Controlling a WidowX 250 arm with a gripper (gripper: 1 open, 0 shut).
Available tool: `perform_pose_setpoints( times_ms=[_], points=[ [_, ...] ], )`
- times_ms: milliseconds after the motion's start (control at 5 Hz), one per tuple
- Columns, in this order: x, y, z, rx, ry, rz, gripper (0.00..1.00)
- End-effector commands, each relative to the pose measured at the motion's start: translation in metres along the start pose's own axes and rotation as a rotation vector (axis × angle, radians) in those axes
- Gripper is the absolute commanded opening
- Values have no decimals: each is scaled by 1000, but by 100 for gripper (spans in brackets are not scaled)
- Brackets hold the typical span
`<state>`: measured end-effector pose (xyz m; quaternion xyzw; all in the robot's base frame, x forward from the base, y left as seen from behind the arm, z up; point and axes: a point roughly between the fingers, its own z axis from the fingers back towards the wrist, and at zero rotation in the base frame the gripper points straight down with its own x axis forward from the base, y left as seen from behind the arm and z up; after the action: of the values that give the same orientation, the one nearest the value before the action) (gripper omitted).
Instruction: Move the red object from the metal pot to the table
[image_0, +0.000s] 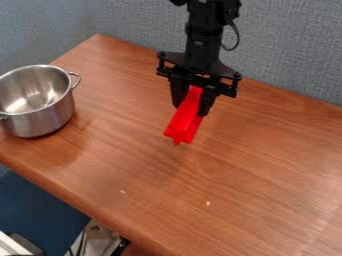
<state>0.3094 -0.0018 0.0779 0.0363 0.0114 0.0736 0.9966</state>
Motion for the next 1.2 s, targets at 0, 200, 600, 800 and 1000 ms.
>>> perform_pose_setpoints(
  times_ms=[0,200,600,800,1000],
  points=[
    [-1,10,17,-19,-49,7,0],
    [-5,22,22,-36,-51,31,0],
    [-6,97,67,-18,-81,101,0],
    [1,133,82,-15,-86,121,0],
    [-2,133,59,30,-72,128,0]
  ],
)
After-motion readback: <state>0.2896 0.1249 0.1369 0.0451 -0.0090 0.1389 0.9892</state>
